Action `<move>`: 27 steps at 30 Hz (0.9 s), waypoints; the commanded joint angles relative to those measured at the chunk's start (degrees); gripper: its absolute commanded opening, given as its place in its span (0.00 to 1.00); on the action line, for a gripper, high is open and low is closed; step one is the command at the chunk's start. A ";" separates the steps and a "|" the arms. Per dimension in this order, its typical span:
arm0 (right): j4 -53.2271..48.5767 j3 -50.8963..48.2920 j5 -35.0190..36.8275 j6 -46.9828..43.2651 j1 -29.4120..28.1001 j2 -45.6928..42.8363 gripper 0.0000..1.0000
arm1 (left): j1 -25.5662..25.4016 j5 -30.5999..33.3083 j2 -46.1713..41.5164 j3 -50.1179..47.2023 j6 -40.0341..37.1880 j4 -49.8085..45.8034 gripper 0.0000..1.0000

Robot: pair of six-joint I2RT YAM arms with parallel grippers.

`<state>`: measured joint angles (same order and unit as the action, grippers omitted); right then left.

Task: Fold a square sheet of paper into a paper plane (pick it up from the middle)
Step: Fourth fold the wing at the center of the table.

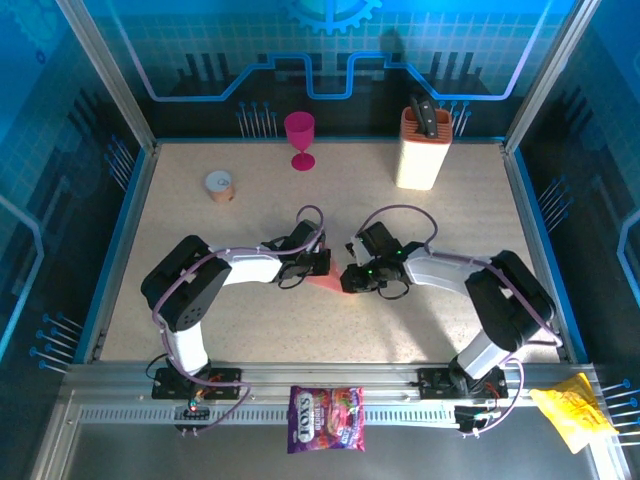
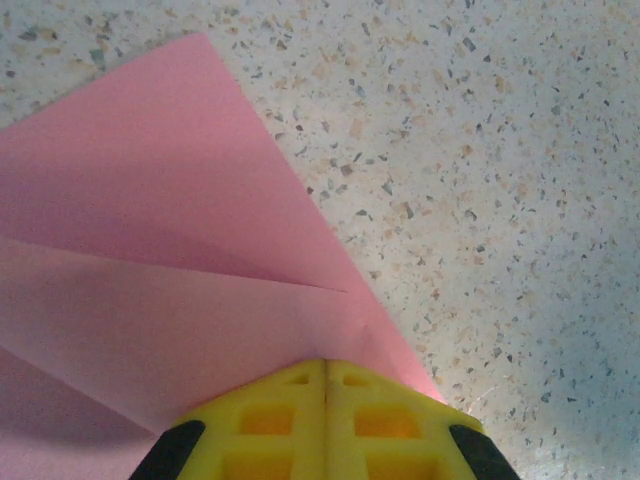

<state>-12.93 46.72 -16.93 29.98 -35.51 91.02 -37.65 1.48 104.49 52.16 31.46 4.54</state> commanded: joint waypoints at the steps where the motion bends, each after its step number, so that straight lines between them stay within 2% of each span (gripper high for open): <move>1: -1.46 0.84 -1.86 0.47 0.11 -1.63 0.14 | 0.56 2.10 2.12 -1.44 0.09 -1.99 0.00; 11: 3.68 2.50 -4.69 2.00 -2.46 4.62 0.03 | 0.73 2.06 1.86 -2.06 0.58 -2.07 0.00; 27: 5.71 3.46 -5.37 2.44 -0.88 9.27 0.01 | 0.91 2.03 2.47 -2.52 0.54 -1.55 0.00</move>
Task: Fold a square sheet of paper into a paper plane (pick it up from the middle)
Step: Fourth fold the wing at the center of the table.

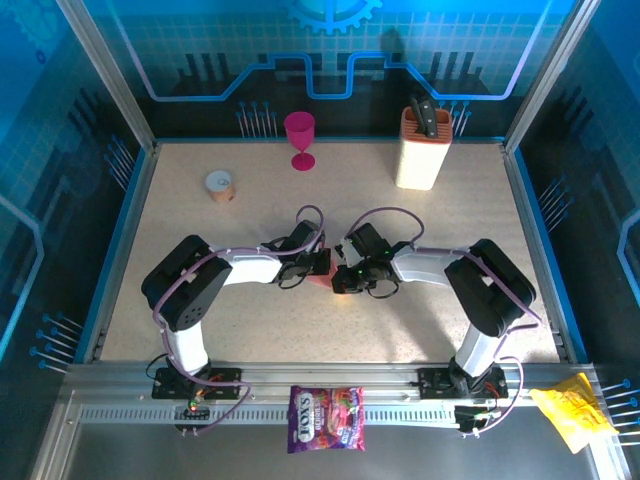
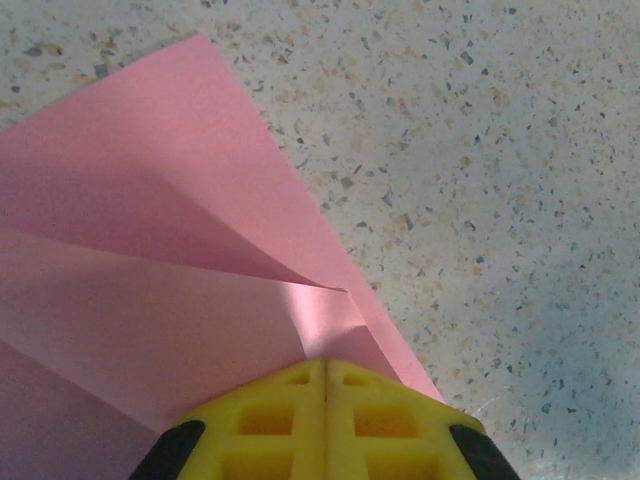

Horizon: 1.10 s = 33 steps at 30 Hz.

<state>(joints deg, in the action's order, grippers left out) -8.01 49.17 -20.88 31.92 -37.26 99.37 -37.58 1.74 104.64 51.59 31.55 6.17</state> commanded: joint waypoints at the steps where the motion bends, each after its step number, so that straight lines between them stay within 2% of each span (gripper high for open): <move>1: 1.02 0.94 -1.74 0.62 1.08 0.99 0.01 | 0.83 1.74 2.36 -2.02 0.51 -3.19 0.00; 33: 3.04 -4.38 -4.40 0.25 6.75 1.10 0.00 | 1.25 1.92 3.05 -2.02 0.11 -3.28 0.00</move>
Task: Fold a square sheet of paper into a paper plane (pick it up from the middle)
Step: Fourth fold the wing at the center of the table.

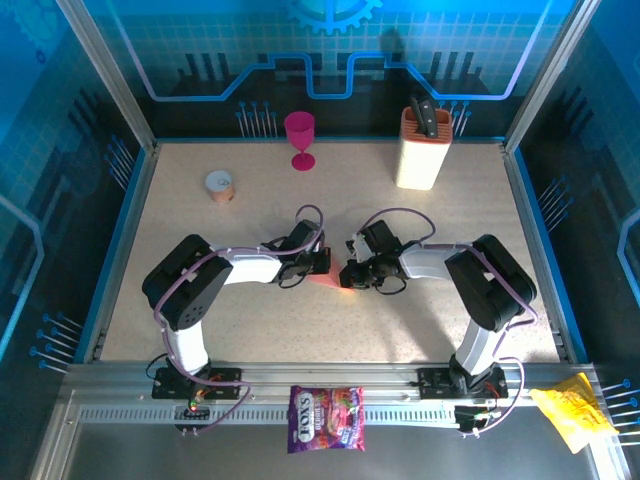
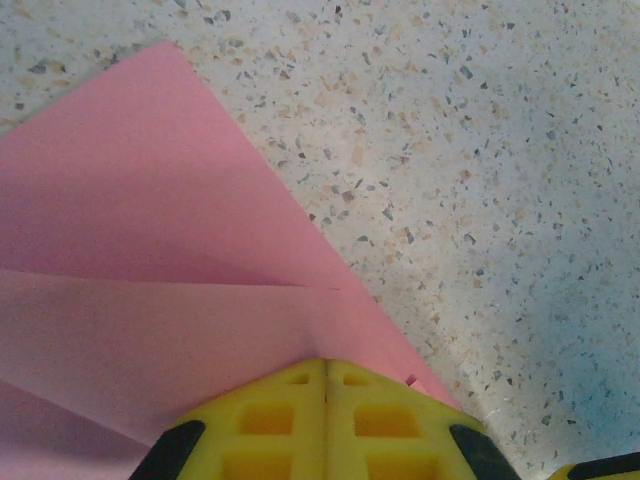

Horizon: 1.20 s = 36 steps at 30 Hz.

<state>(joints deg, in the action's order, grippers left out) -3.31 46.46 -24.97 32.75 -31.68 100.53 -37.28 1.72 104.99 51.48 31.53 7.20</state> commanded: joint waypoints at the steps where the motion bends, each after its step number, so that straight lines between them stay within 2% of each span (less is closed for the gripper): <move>1: -1.54 -2.00 -0.33 -0.60 1.35 -0.12 0.00 | 0.98 1.97 2.68 -2.01 0.13 -4.33 0.00; 16: -1.93 -4.81 -1.02 -0.75 4.44 -7.35 0.02 | 1.07 1.98 1.29 -2.97 0.05 -4.30 0.00; 24: -2.72 -3.53 2.03 -3.27 1.93 -6.37 0.22 | 1.06 1.88 0.96 -2.77 -0.24 -4.64 0.00; 29: -3.89 -2.22 3.01 -3.66 0.60 -6.59 0.22 | 1.15 1.80 0.92 -2.77 -0.46 -4.69 0.00; 36: -5.74 0.14 4.96 -3.48 -1.63 -8.80 0.15 | 1.25 1.67 1.22 -2.88 -0.44 -4.46 0.00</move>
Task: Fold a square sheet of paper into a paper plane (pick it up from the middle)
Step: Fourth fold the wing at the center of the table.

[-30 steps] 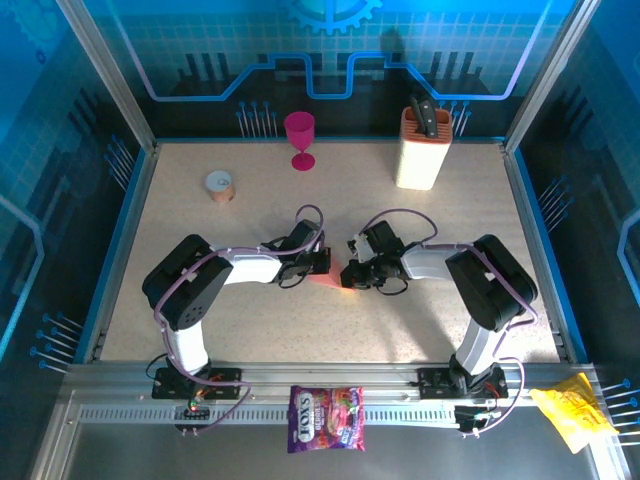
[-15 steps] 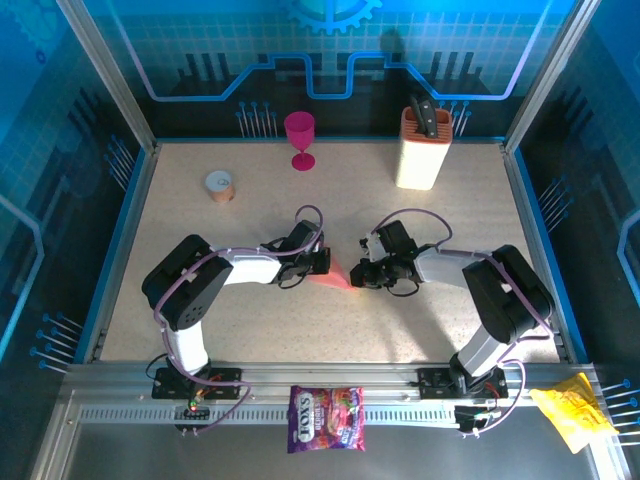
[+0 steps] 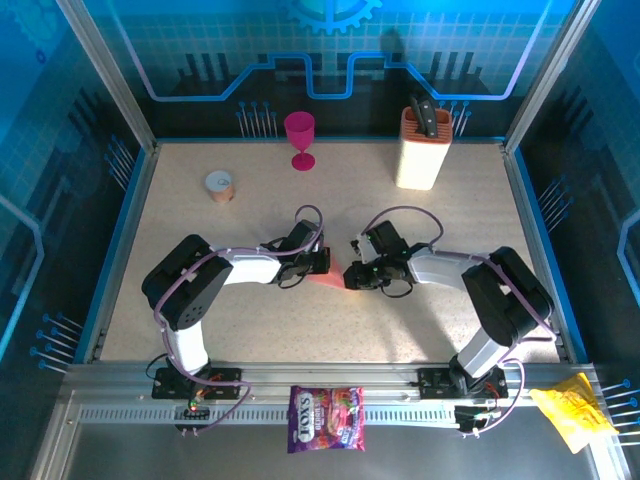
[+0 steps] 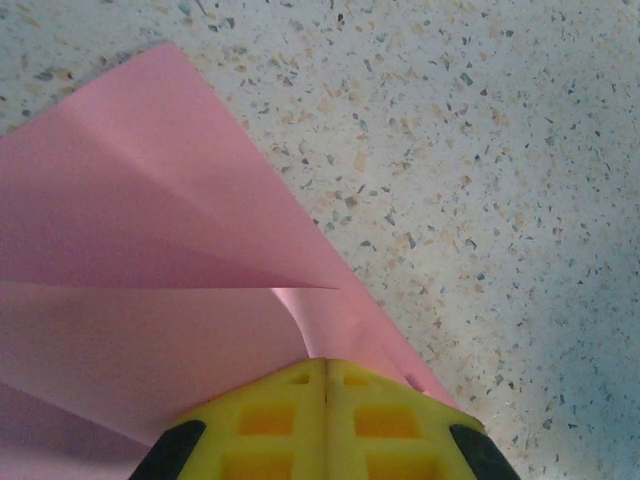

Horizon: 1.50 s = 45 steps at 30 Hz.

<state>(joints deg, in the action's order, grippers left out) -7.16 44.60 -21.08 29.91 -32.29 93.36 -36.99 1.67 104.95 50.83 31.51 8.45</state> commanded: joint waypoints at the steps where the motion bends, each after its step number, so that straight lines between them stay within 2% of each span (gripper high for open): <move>1: -1.78 2.51 0.72 -0.51 -1.18 -1.29 0.14 | 0.97 1.66 1.36 -2.23 -0.38 -5.62 0.00; 11: 2.01 5.54 -3.17 0.76 -1.36 7.71 0.06 | 1.05 1.69 1.28 -2.58 -0.17 -5.70 0.00; 18: 4.00 2.30 -2.78 2.63 0.32 10.59 0.02 | 1.37 1.36 0.03 -2.58 0.82 -5.99 0.00; 28: 6.42 -2.32 -5.17 5.32 2.59 12.36 0.00 | 2.18 -4.75 -8.95 -4.67 7.45 -2.45 0.00; 33: 6.81 -3.28 -5.09 6.00 2.59 13.42 0.00 | -0.10 -6.28 -11.30 -5.41 10.96 -0.12 0.00; 39: 7.30 -3.67 -5.39 6.63 2.58 14.27 0.00 | -2.94 -6.77 -9.58 -5.08 14.05 2.75 0.00; 45: 7.33 -3.55 -5.60 7.09 2.60 14.83 0.00 | -3.28 -6.77 -6.10 -4.88 15.73 5.12 0.00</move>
<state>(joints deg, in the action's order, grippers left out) 6.94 43.92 -31.22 36.69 -29.54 103.53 -40.25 -4.19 96.86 45.98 45.28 11.68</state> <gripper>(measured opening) 0.048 0.064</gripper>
